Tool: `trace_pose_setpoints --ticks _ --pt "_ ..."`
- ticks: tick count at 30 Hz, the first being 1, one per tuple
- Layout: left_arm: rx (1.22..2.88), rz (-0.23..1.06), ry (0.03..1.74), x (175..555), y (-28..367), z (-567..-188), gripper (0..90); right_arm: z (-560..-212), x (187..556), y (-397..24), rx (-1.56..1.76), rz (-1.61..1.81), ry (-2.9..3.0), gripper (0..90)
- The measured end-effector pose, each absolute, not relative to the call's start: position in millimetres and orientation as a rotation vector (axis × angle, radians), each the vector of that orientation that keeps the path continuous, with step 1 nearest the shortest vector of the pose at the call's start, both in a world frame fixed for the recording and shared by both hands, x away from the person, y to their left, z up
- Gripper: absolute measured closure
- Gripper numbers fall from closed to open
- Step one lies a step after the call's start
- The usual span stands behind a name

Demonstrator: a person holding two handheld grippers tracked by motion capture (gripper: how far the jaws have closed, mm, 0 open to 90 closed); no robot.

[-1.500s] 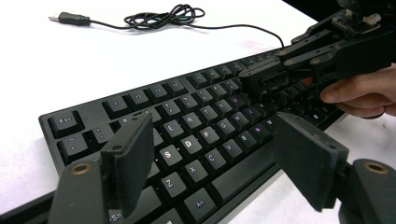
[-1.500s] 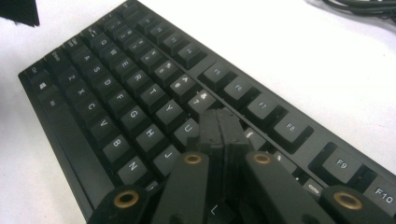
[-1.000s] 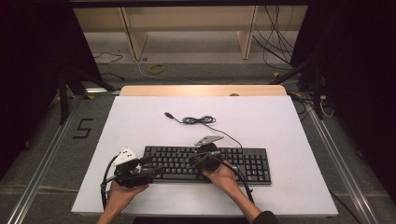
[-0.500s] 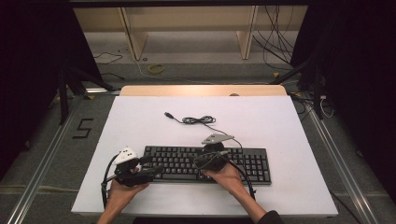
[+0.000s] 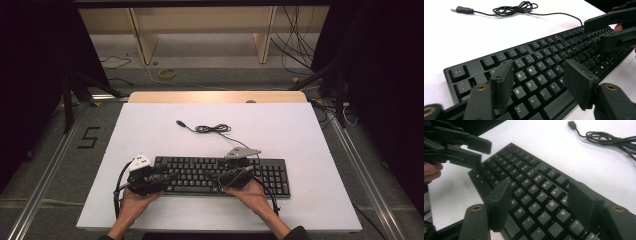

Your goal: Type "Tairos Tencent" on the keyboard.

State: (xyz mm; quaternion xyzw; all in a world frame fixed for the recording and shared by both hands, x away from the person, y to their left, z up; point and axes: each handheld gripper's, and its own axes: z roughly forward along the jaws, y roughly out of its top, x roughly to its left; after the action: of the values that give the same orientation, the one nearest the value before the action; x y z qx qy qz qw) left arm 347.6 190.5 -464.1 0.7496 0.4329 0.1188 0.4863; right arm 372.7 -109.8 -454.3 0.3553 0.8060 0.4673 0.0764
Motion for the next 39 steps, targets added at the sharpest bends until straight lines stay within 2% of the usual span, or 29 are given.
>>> trace_pose_setpoints --ticks 11,18,27,30,39 --pt "1.92 0.295 1.054 363.4 175.4 -464.2 62.1 -451.9 360.0 -119.1 1.037 1.428 2.405 33.4" --pt "1.975 0.261 1.069 375.5 166.7 -468.0 73.1 -449.7 354.8 -128.6 1.036 1.451 2.382 31.9" --pt "2.021 0.285 1.069 383.6 157.7 -468.5 85.7 -450.2 349.4 -132.2 1.025 1.45 2.386 31.3" --pt "2.019 0.281 1.073 385.1 157.1 -469.0 88.6 -450.2 348.3 -132.7 1.023 1.45 2.389 31.2" --pt "2.044 0.274 1.077 386.5 154.1 -472.4 89.0 -450.6 346.4 -133.8 1.019 1.451 2.388 31.1"
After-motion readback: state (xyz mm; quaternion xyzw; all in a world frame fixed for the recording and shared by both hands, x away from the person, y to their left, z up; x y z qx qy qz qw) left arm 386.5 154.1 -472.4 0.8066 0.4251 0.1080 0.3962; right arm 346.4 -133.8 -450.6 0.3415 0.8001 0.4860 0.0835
